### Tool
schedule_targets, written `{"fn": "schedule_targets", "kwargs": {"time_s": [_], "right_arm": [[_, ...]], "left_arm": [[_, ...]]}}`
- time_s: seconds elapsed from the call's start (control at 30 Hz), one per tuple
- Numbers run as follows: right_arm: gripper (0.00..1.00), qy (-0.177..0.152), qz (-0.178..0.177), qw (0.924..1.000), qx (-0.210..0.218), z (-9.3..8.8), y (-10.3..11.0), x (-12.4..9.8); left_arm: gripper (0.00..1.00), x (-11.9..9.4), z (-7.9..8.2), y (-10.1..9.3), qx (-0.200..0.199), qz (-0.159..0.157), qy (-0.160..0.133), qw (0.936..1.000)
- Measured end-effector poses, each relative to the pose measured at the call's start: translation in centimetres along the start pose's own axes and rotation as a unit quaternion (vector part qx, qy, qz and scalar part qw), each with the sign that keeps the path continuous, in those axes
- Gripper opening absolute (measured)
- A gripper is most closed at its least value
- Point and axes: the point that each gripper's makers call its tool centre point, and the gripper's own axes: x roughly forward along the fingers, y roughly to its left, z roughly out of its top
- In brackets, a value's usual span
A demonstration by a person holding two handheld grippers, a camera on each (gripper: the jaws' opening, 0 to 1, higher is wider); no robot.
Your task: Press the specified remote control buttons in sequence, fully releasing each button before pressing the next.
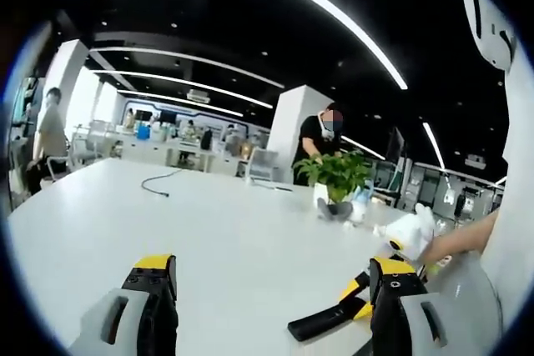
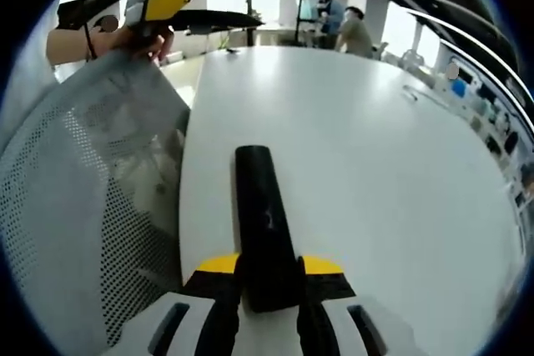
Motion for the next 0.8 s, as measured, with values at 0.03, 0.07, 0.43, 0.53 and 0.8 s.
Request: {"fn": "schedule_targets", "kwargs": {"time_s": [0.03,0.07,0.43,0.53,0.8], "right_arm": [[0.23,0.000,-0.001,1.0000,0.002,0.0,-0.1,0.0],[0.23,0.000,-0.002,1.0000,0.003,0.0,-0.2,0.0],[0.23,0.002,-0.004,1.0000,0.007,0.0,-0.7,-0.1],[0.23,0.003,-0.004,0.9999,0.010,0.0,-0.9,-0.1],[0.23,0.004,-0.009,0.9998,0.020,0.0,-1.7,-0.1]], "left_arm": [[1.00,0.0,0.0,0.0,0.000,0.000,0.000,1.0000],[1.00,0.0,0.0,0.0,0.000,0.000,0.000,1.0000],[1.00,0.0,-0.3,0.1,0.002,0.003,0.008,1.0000],[1.00,0.0,-0.3,0.1,0.003,0.002,0.009,1.0000],[1.00,-0.1,-0.3,0.2,0.004,0.006,0.009,0.9999]]}}
